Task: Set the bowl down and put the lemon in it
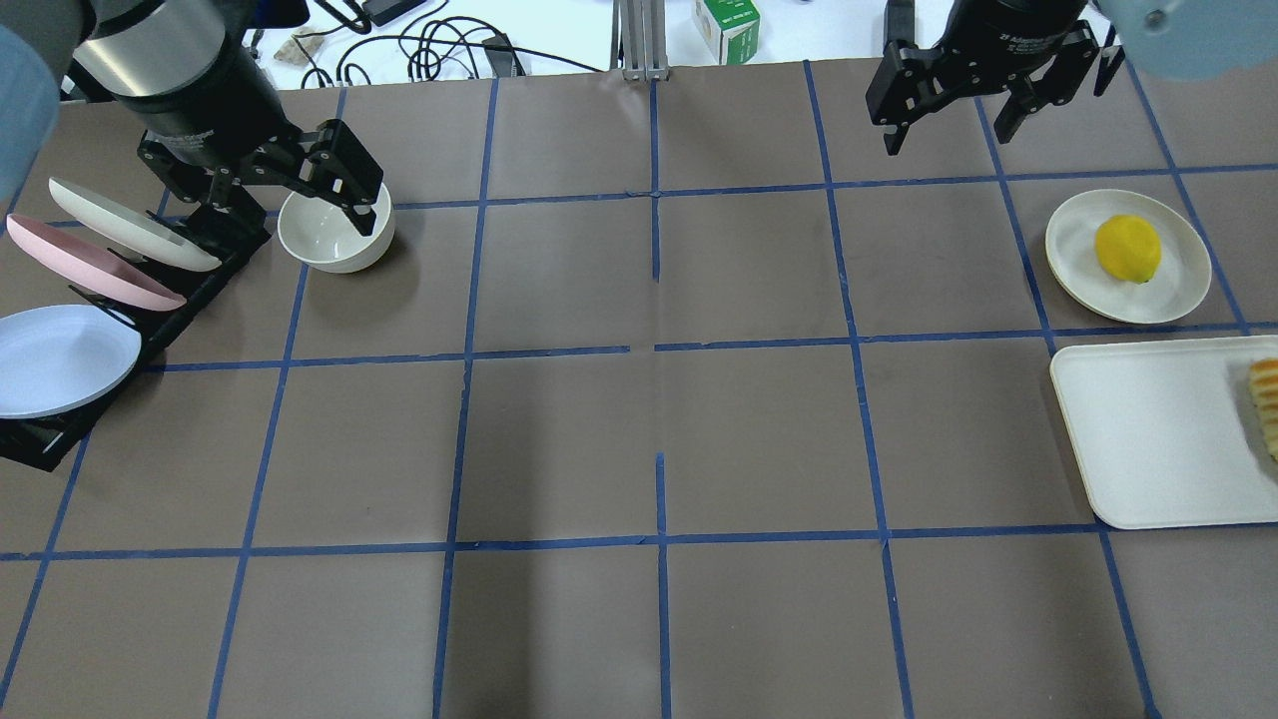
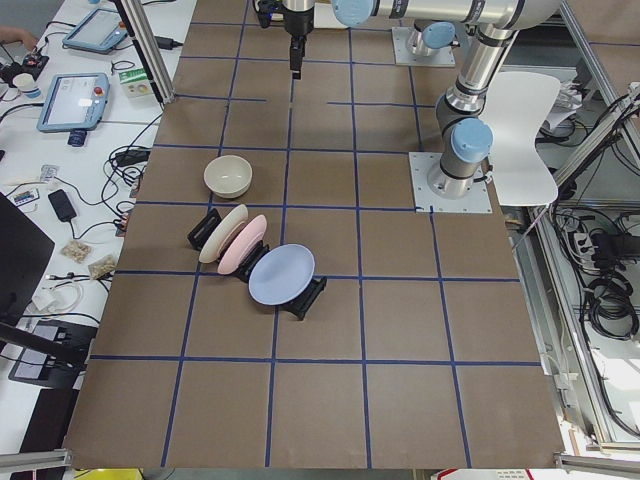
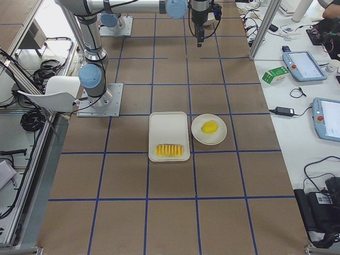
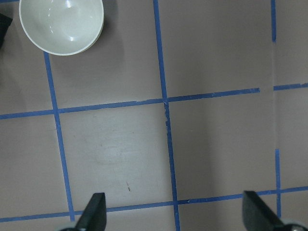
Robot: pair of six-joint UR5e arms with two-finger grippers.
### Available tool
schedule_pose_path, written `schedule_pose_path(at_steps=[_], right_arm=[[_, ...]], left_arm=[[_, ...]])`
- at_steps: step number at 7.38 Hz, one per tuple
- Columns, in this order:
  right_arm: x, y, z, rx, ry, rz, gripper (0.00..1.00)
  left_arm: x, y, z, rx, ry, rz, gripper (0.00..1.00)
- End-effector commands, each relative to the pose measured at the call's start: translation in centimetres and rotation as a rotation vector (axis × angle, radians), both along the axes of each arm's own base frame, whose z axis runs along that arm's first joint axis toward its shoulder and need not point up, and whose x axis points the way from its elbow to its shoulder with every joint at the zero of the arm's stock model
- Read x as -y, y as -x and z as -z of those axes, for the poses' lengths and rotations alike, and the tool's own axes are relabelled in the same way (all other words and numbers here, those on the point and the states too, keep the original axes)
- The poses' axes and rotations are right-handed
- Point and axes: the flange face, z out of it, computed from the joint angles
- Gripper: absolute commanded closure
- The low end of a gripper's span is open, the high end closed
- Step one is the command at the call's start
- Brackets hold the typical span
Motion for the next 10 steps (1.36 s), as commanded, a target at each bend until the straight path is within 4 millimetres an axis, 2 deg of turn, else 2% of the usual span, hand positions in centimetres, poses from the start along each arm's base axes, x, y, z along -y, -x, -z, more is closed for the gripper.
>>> schedule_pose_path(at_steps=[1,2,3,4,5,6,7,8,9,10], right_arm=[[0.0,0.0,-0.1,0.002,0.003,-0.002,0.00],[0.0,0.0,0.0,0.002,0.000,-0.004,0.00],[0.0,0.1,-0.1,-0.001,0.002,-0.007,0.00],[0.5,0.8,-0.4,-0.003,0.018,0.003,0.00],[2.8,4.6,1.0,-0.006,-0.015,0.027,0.00],[3.9,11.6,1.3,-0.007,-0.028,0.087,0.00],[4.3,18.0,3.4,-0.005,-0.057,0.034,0.00],[4.6,22.7,6.3,0.004,-0.098,-0.063,0.00],[6.1,27.4,9.8,-0.017,-0.088,-0.054,0.00],[7.4,30.7,13.2,-0.023,-0.089,-0.084,0.00]], left_arm=[[0.2,0.2,0.5,-0.010,-0.008,0.001,0.00],[0.7,0.1,1.1,0.000,-0.019,0.002,0.00],[2.0,-1.4,0.7,-0.012,-0.017,-0.014,0.00],[5.7,-3.9,3.3,-0.017,-0.045,-0.041,0.00],[9.9,-5.8,6.3,-0.019,-0.040,-0.012,0.00],[13.3,-8.7,9.8,-0.019,-0.052,0.013,0.00],[16.8,-13.4,14.7,-0.008,-0.034,0.057,0.00],[18.8,-17.3,19.0,-0.011,-0.025,0.060,0.00],[20.1,-18.7,21.8,-0.003,-0.009,0.080,0.00],[20.8,-19.0,23.5,-0.004,-0.012,0.106,0.00]])
